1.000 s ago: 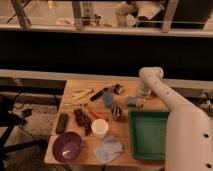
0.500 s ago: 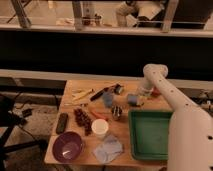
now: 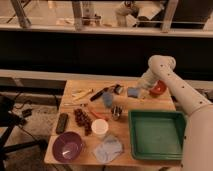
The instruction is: Place eraser in plastic cup
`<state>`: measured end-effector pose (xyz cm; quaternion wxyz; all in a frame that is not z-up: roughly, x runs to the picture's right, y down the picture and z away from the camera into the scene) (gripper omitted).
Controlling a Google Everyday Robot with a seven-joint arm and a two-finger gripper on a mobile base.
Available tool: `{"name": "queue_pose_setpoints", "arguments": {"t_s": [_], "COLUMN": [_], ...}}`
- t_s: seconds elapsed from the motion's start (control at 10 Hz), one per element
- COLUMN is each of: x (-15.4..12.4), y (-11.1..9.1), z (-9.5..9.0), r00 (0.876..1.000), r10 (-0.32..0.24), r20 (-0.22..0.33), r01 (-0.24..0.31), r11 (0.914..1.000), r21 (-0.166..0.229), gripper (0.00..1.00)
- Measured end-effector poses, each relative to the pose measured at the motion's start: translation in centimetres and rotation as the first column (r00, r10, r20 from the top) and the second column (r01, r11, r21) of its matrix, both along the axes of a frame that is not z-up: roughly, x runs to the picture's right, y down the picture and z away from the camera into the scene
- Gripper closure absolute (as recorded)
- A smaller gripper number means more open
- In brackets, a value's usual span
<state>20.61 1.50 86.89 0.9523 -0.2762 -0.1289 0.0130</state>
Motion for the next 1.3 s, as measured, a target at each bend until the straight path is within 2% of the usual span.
{"name": "queue_pose_setpoints", "arguments": {"t_s": [0.3,0.4,0.8,1.3], "x": [-4.9,-5.8,-9.9,-13.5], "y": [-0.6,-0.6,-0.7,-0.9], "z": [-2.2,-2.3,-1.9,-1.5], "r00": [0.996,0.994,0.978,0.961], "r10": [-0.063,-0.08,-0.156,-0.207], "r20": [0.062,0.075,0.137,0.184], "r01": [0.061,0.076,0.145,0.19], "r11": [0.9972,0.9958,0.9857,0.9758], "r21": [0.045,0.052,0.085,0.109], "gripper": [0.7,0.7,0.7,0.7]}}
